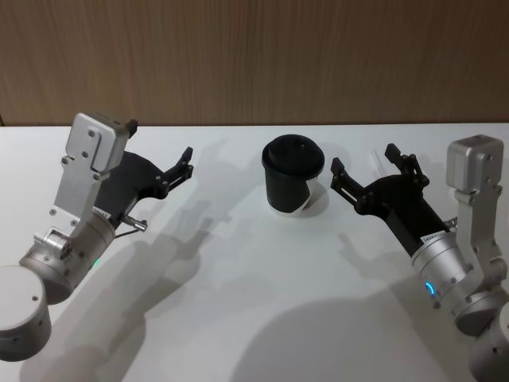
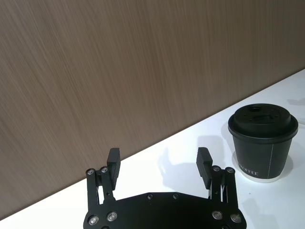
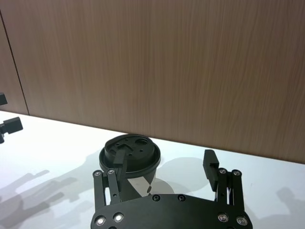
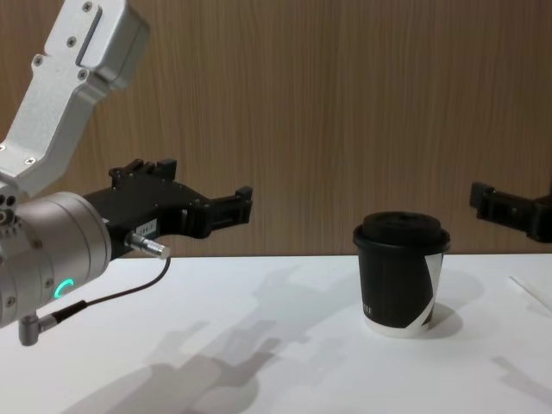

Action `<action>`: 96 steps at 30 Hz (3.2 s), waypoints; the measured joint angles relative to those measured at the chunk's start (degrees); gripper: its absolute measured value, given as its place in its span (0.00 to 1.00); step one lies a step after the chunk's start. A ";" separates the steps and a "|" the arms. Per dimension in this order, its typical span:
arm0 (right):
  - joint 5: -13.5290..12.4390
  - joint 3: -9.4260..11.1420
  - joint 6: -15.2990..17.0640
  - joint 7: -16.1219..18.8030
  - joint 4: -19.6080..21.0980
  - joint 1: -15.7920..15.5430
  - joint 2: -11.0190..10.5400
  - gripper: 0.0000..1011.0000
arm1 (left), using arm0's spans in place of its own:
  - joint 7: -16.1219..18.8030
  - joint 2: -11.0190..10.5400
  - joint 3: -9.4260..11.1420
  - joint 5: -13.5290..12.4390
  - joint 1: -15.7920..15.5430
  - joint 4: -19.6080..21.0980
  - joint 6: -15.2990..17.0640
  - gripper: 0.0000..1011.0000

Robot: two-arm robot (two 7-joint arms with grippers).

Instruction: Pick up the straw with one hand, pass it to the other hand, and insert it into the cup.

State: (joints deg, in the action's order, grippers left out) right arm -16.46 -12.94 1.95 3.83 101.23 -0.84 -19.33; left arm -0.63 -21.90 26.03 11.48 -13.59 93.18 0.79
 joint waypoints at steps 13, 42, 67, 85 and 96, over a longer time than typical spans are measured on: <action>0.00 0.00 0.00 0.00 0.00 0.00 0.00 0.99 | 0.00 0.00 0.00 0.00 0.00 0.00 0.00 0.99; 0.48 1.64 2.34 1.84 -1.39 0.68 -1.01 0.99 | 0.00 0.00 0.00 0.00 0.00 0.00 0.00 0.99; 0.01 3.85 9.51 0.17 -5.87 3.46 0.53 0.99 | 0.00 0.00 0.00 0.00 0.00 0.00 0.00 0.99; -1.55 6.45 11.00 1.57 -8.95 3.51 1.03 0.99 | 0.00 0.00 0.00 0.00 0.00 0.00 0.00 0.99; -1.60 7.26 11.75 2.92 -10.17 3.58 0.16 0.99 | 0.00 0.00 0.00 0.00 0.00 0.00 0.00 0.99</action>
State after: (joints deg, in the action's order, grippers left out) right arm -18.06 -5.68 13.70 6.74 91.06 2.74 -19.17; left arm -0.63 -21.89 26.02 11.48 -13.59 93.18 0.79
